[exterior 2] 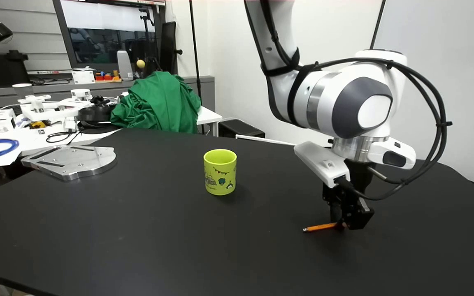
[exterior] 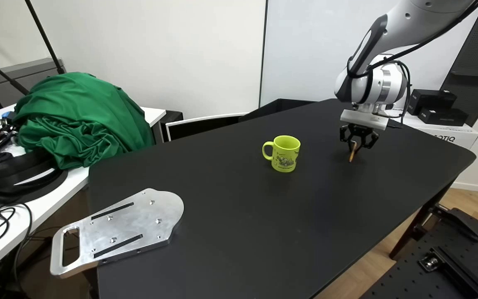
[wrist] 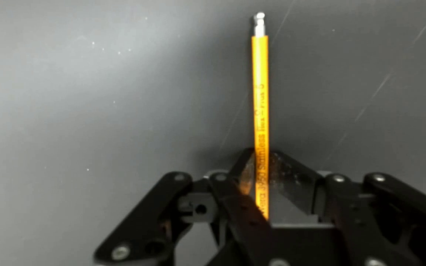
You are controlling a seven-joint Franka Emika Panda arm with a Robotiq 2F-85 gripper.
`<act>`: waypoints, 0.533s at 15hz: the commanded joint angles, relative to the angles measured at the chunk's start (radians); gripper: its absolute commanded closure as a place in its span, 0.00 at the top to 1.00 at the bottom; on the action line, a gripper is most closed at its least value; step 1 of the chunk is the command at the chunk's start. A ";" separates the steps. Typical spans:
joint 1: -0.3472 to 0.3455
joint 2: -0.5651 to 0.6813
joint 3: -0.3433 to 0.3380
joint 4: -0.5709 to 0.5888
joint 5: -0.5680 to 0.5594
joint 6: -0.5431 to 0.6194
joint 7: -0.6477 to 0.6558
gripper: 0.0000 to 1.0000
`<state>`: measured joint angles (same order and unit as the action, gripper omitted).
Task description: Pick up the Allen key from the table and put it in the cup
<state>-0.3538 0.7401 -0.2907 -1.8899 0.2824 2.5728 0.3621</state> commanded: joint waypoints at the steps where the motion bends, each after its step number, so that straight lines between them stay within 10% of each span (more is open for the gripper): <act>1: 0.043 0.056 -0.042 0.076 -0.009 -0.074 0.121 0.02; 8: 0.086 0.042 -0.055 0.129 0.003 -0.230 0.271 0.05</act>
<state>-0.2900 0.7750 -0.3379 -1.8069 0.2819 2.4160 0.5476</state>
